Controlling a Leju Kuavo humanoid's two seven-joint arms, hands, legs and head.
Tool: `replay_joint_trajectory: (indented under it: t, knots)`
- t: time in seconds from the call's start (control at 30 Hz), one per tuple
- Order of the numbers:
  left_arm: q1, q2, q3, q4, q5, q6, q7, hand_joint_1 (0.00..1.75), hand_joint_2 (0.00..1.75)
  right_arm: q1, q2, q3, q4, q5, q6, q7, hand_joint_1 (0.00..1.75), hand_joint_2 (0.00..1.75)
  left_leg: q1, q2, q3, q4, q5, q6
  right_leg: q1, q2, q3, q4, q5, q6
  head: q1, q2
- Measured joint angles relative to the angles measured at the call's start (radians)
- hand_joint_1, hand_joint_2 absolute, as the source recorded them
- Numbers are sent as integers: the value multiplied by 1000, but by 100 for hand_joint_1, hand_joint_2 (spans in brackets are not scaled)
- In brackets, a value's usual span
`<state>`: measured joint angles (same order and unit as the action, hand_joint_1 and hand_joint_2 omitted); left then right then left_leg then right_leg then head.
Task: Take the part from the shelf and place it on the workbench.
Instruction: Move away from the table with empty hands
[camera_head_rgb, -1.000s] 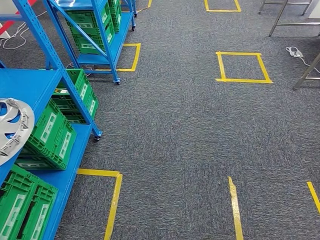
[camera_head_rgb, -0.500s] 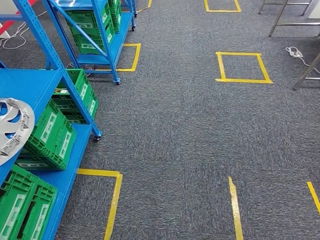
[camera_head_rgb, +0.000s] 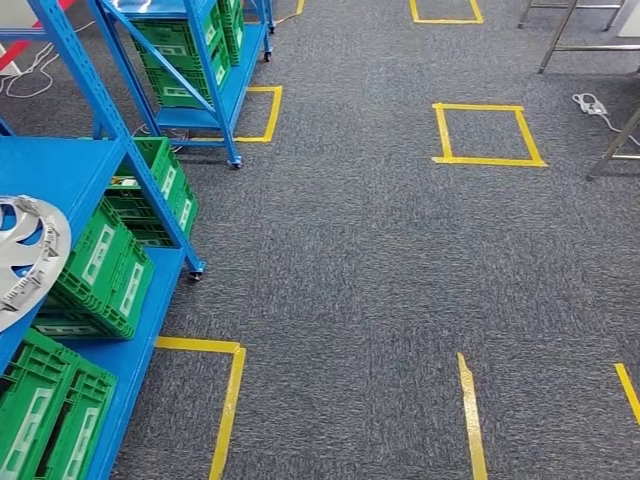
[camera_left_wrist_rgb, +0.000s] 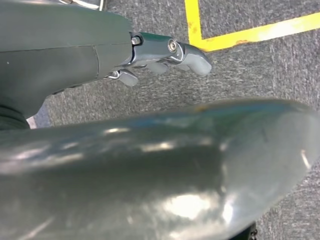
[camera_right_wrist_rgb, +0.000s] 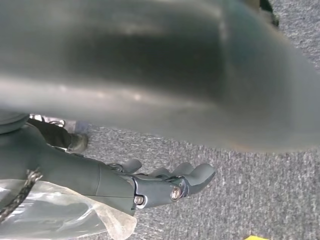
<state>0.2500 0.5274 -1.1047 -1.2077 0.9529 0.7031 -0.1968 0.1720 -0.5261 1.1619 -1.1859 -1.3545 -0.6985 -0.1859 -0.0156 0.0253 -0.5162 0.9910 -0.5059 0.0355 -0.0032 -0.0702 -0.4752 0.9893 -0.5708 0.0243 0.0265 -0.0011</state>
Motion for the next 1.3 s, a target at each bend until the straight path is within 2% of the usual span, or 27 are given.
replay_joint_trajectory:
  t: [0.07,0.13,0.17,0.2,0.23,0.3,0.33,0.37,0.4,0.47,0.53,0.6,0.67,0.7,0.73,0.77,0.83,0.87,0.9,0.97,1.07,1.1,1.17,1.2,1.23,1.27,1.3]
  knots:
    - [-2,-1,0,1,0,0,0,0,0,-1,-2,3,1,0,0,-2,0,0,8,-3,18,-31,14,8,0,33,-25,59,-36,5,5,0]
    - [-5,-4,0,3,0,0,2,0,0,-1,-3,7,3,0,0,-3,0,0,9,-8,22,-38,16,9,-6,63,-95,189,-93,11,8,0]
    - [-7,-6,0,3,-1,0,3,0,0,-1,-4,9,4,-1,0,-3,0,0,10,-11,23,-37,14,7,-9,68,-132,248,-109,16,8,0]
    - [-7,-7,0,4,-1,0,3,0,0,0,-4,12,5,-2,0,-4,0,0,12,-14,25,-35,11,4,-14,69,-156,277,-105,21,7,0]
    - [-7,-8,0,5,-2,0,4,0,0,0,-4,14,6,-5,0,-4,0,0,15,-18,29,-33,7,-1,-20,69,-163,273,-83,28,7,0]
    - [-6,-11,0,8,-4,0,5,0,0,0,-5,17,7,-10,0,-7,0,0,24,-23,37,-20,-9,-18,-34,69,-123,160,1,46,7,0]
    - [-7,-10,0,9,-5,0,5,0,0,-1,-4,19,7,-13,0,-8,0,0,26,-26,38,-8,-20,-29,-40,73,-99,103,28,53,11,0]
    - [-8,-9,0,11,-7,0,6,0,0,-3,-4,20,8,-15,0,-8,0,0,26,-28,36,4,-29,-38,-43,76,-80,63,43,52,14,0]
    - [-8,-8,0,12,-9,0,6,0,0,-4,-4,23,9,-16,0,-9,0,0,25,-31,33,13,-36,-45,-43,79,-72,49,42,48,14,0]
    - [-8,-7,0,13,-11,0,6,0,0,-3,-5,27,10,-19,0,-10,0,0,25,-33,29,19,-39,-51,-40,80,-71,54,34,28,11,0]
    - [-9,-8,0,15,-12,0,6,0,0,-2,-6,31,11,-20,0,-12,0,0,29,-32,23,37,-53,-55,-37,77,-68,55,32,19,5,0]
    - [-10,-9,0,15,-15,0,6,0,0,-3,-7,33,12,-20,0,-14,0,0,32,-30,-22,130,-99,-58,-32,74,-64,54,28,10,0,0]
    - [-10,-12,0,16,-17,0,6,0,0,-5,-8,35,12,-21,0,-15,0,0,30,-30,-104,278,-152,-54,-23,71,-60,54,22,1,-4,0]
    - [-9,-13,0,16,-18,0,7,0,0,-5,-8,36,13,-21,0,-15,0,0,28,-30,-136,327,-157,-49,-18,70,-56,54,18,-4,-4,0]
    - [-9,-14,-1,16,-18,0,7,0,0,-5,-8,36,13,-21,0,-15,0,0,24,-30,-152,340,-142,-41,-14,70,-50,54,14,-8,-4,0]
    - [-8,-14,-1,16,-18,0,7,0,0,-5,-8,37,13,-21,0,-15,0,0,18,-30,-149,314,-106,-33,-11,70,-43,54,9,-11,-4,0]
    - [-8,-14,-2,17,-19,0,7,0,0,-6,-7,38,13,-22,0,-16,0,0,4,-30,-109,196,-18,-15,-9,70,-28,51,-2,-15,-4,0]
    - [-7,-14,-2,17,-20,0,7,0,0,-8,-7,39,13,-23,0,-16,0,0,-3,-30,-88,142,10,-6,-8,71,-25,49,-7,-14,-3,0]
    - [-8,-13,-1,18,-21,0,7,0,0,-10,-7,40,13,-25,0,-16,0,0,-9,-29,-73,102,19,1,-9,72,-24,47,-10,-13,-3,0]
    - [-7,-11,-1,19,-23,0,8,0,0,-13,-6,41,13,-29,0,-18,0,0,-16,-28,-61,69,9,10,-11,70,-29,41,-10,-5,-3,0]
    - [-6,-11,0,20,-27,0,9,0,0,-16,-7,44,13,-36,0,-22,0,0,-8,-28,-39,26,10,10,-10,67,-39,62,-28,6,-1,0]
    - [-6,-12,0,20,-28,0,10,0,0,-19,-8,45,13,-39,0,-24,0,0,-5,-27,-30,17,11,10,-9,68,-60,104,-50,9,0,0]
    - [-7,-16,0,21,-31,0,11,0,0,-25,-8,46,14,-43,0,-26,0,0,-5,-26,-21,14,4,12,-8,69,-137,233,-99,14,0,0]
    - [-7,-18,0,21,-32,0,12,0,0,-27,-9,48,15,-45,0,-26,0,0,-5,-26,-15,14,0,13,-9,69,-171,284,-108,17,0,0]
    - [-8,-19,0,22,-32,0,13,0,0,-27,-9,50,15,-46,0,-26,0,0,-5,-26,-8,14,-6,13,-9,69,-191,303,-97,19,0,0]
    - [-8,-21,0,23,-32,0,14,0,0,-27,-9,52,15,-48,0,-27,0,0,-4,-26,0,14,-12,11,-10,69,-191,282,-65,21,0,0]
    - [-7,-22,0,23,-32,0,14,0,0,-27,-10,54,15,-48,0,-27,0,0,-3,-27,10,14,-19,9,-11,69,-171,226,-18,23,0,0]
